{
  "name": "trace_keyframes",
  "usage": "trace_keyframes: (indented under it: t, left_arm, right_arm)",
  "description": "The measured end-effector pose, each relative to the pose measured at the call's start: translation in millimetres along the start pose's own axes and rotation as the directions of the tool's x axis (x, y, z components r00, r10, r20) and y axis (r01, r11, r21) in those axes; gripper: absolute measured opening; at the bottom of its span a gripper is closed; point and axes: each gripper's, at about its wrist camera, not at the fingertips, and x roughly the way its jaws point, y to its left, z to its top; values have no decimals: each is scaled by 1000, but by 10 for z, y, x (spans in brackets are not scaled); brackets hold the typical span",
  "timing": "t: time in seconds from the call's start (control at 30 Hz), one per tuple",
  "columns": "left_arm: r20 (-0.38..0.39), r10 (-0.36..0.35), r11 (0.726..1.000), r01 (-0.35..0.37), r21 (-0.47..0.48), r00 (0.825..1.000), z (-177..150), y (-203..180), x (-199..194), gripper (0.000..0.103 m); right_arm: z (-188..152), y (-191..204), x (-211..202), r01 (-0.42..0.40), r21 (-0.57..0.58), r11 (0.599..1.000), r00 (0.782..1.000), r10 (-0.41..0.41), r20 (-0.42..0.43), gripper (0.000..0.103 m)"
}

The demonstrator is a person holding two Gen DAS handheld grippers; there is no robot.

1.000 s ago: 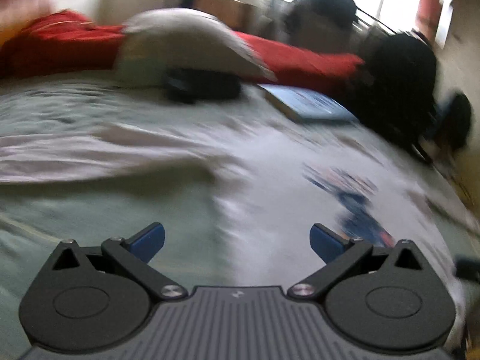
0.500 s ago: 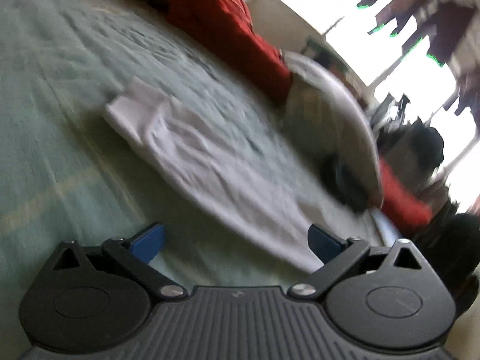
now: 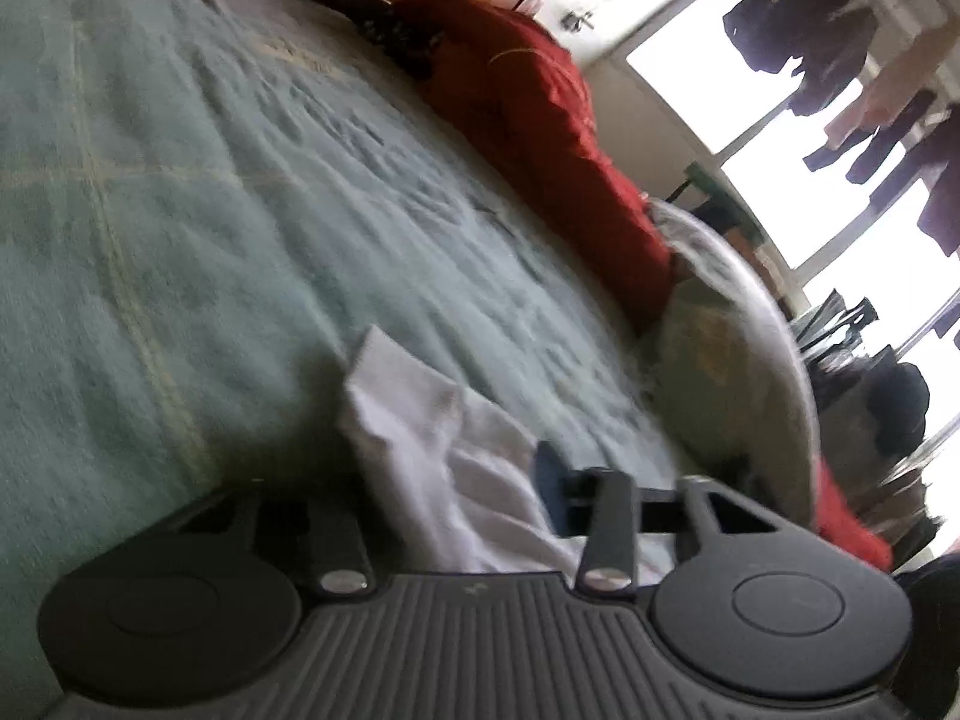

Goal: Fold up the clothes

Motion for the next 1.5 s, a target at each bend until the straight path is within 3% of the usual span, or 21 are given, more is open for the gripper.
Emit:
trace_keyframes:
  t: [0.03,0.07,0.17,0.5,0.57,0.6,0.67,0.77,0.83,0.93,1.07,1.17,1.2,1.3,1.37,1.4,1.5]
  left_arm:
    - [-2,29,1000,-29,9,1000,0,-8,-13,9]
    - [-4,39,999,-39,3,999,12,7,-46,6]
    - [9,65,998,-65,-3,998,50,13,-155,6]
    - [29,146,981,-148,126,989,45,-139,-518,9]
    - [26,205,969,-207,131,978,68,-109,-513,16]
    - [35,238,962,-241,129,971,86,-90,-527,15]
    - [78,320,935,-328,138,944,133,-93,-578,18]
    - [121,338,913,-357,198,933,147,-195,-703,19]
    - [123,320,902,-341,266,940,100,-370,-738,29]
    - [85,256,876,-268,402,963,-75,-772,-698,45]
    - [-29,186,799,-134,586,982,-546,-1381,-461,55]
    - [-105,142,735,-34,677,984,-931,-1706,-236,57]
    - [-127,146,726,-18,688,981,-1047,-1765,-139,57]
    - [-183,175,737,-6,675,967,-1240,-1755,92,57]
    - [-158,161,722,-7,692,974,-1287,-1674,107,59]
    - [-136,170,703,-23,711,976,-1287,-1645,91,59]
    - [-92,262,693,-121,710,961,-1189,-1672,30,60]
  right_arm:
    - [-3,1,1,1,-1,1000,1000,-1,-1,103]
    - [-6,2,1,2,-3,1000,1000,-2,-1,103]
    - [-13,21,-30,3,-17,1000,1000,-3,6,103]
    - [-25,68,-36,-4,-40,999,1000,4,3,103]
    - [-26,72,-34,-8,-41,999,1000,8,0,103]
    - [-26,72,-35,-11,-40,999,1000,11,-1,103]
    - [-29,78,-55,-15,-43,999,1000,15,3,103]
    - [-32,80,-79,-18,-54,998,1000,18,8,103]
    - [-33,85,-74,-18,-58,998,1000,18,8,103]
    - [-50,89,-55,-27,-58,998,1000,27,-3,103]
    - [-63,96,-45,-28,-64,998,1000,28,-10,103]
    - [-60,81,-33,-30,-58,998,999,29,-19,103]
    - [-59,73,-9,-29,-56,998,999,28,-31,103]
    - [-72,48,34,-21,-64,998,998,18,-52,103]
    - [-80,32,63,-16,-70,997,998,12,-66,103]
    - [-82,-3,58,-19,-60,998,998,15,-63,103]
    - [-88,-105,45,-27,-31,999,998,25,-55,103]
